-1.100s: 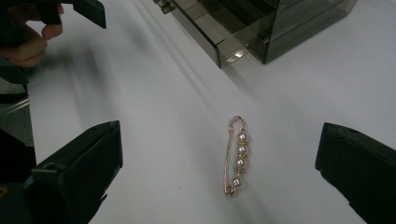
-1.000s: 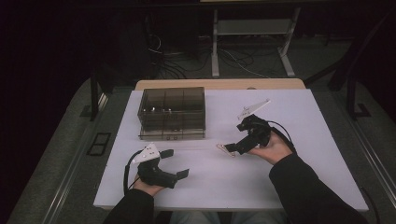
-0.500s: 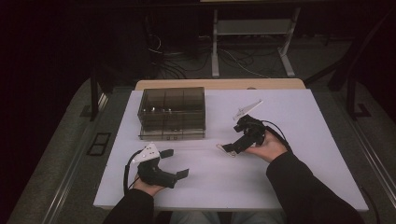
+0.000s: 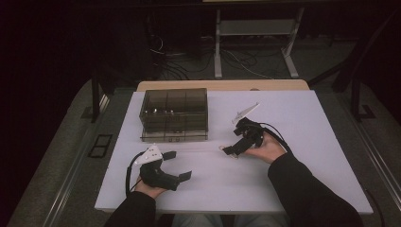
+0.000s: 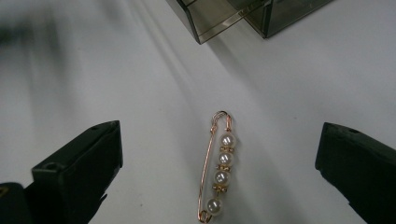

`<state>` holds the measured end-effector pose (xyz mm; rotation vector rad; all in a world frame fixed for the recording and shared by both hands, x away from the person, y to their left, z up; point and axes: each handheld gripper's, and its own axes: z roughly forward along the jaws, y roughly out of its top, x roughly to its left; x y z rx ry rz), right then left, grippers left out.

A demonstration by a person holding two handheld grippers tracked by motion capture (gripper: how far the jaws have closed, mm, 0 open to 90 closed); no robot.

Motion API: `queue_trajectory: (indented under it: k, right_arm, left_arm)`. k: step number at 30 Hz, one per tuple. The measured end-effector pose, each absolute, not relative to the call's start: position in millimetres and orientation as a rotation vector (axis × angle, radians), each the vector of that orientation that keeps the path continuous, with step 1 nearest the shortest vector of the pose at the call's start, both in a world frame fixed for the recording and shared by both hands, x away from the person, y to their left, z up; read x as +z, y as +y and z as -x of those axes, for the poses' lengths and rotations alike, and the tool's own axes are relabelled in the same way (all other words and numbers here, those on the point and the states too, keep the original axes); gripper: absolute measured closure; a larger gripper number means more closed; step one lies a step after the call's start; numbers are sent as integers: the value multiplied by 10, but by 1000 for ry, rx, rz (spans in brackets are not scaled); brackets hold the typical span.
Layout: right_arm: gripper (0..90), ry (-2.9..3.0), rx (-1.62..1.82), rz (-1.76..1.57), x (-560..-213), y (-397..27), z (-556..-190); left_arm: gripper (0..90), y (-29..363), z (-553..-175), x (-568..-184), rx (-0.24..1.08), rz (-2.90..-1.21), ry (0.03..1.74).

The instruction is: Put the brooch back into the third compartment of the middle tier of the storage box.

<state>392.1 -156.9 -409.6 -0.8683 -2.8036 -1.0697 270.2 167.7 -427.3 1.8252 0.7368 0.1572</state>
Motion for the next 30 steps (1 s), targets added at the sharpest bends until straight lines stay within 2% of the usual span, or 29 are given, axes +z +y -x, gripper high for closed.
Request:
queue_trajectory:
  k: [2, 4, 7, 9, 12, 30]
  right_arm:
    - [4, -2806, -1059, 867, -4130, -1553, -3935]
    - [81, -2805, -1050, 850, -4151, -1550, -3948]
    - [89, -2804, -1055, 855, -4174, -1549, -3968]
    - [157, -2807, -1045, 844, -4185, -1552, -3973]
    - [173, -2816, -1028, 844, -4205, -1552, -3980]
    - [529, -2881, -953, 817, -4306, -1498, -3982]
  left_arm:
    - [0, 1677, -2703, -4273, 155, -1821, 739]
    - [0, 1680, -2704, -4273, 155, -1819, 739]
    - [0, 1679, -2704, -4273, 154, -1820, 738]
    - [0, 1677, -2704, -4273, 155, -1821, 737]
    - [0, 1676, -2705, -4274, 154, -1822, 739]
    - [0, 1681, -2709, -4278, 157, -1823, 742]
